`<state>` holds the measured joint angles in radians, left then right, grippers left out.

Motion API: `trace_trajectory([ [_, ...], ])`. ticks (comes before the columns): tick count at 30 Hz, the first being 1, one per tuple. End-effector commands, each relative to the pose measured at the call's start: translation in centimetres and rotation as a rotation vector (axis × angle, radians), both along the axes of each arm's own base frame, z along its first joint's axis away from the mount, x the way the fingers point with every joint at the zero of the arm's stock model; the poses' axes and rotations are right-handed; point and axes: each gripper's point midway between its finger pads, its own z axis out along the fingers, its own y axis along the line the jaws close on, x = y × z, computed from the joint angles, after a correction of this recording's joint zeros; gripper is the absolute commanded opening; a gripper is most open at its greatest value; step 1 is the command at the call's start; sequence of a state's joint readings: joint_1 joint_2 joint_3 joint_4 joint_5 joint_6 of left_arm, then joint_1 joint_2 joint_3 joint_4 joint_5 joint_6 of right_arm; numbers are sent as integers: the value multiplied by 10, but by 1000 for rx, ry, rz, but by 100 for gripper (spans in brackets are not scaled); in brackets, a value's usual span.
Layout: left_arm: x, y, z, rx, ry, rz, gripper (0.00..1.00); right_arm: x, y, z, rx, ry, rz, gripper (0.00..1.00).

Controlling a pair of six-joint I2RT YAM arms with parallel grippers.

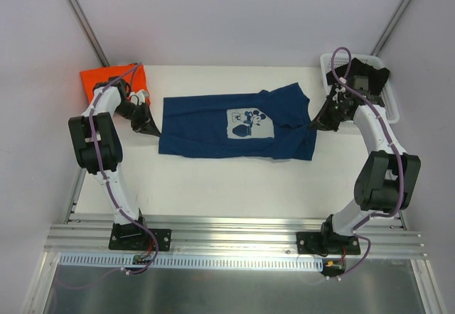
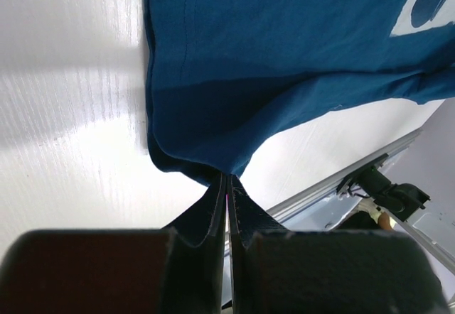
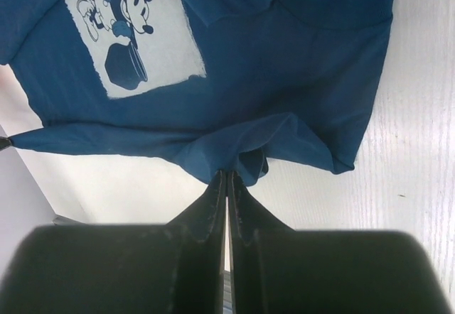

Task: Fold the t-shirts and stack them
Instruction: Grap the side of the flattened tshirt closest away from the robot with both arms

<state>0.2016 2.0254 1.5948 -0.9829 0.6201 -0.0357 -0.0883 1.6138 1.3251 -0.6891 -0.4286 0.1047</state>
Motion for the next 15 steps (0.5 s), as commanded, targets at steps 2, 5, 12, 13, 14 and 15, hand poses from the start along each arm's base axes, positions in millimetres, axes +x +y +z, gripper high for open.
trace_trajectory([
  [2,6,-3,12,2,-37,-28,0,20,1,25,12,-82,-8,1],
  [5,10,-2,11,1,-40,-28,0,20,0,23,11,-80,-9,1],
  [12,25,3,6,18,-55,-25,0,24,-2,18,-8,-80,-9,1],
  [13,28,4,6,21,-60,-24,0,26,-2,18,-11,-85,-8,1],
  [14,33,5,5,25,-69,-26,0,28,-3,18,-13,-86,-5,1],
  [15,36,5,6,25,-72,-25,0,33,-3,21,-14,-96,-6,1],
])
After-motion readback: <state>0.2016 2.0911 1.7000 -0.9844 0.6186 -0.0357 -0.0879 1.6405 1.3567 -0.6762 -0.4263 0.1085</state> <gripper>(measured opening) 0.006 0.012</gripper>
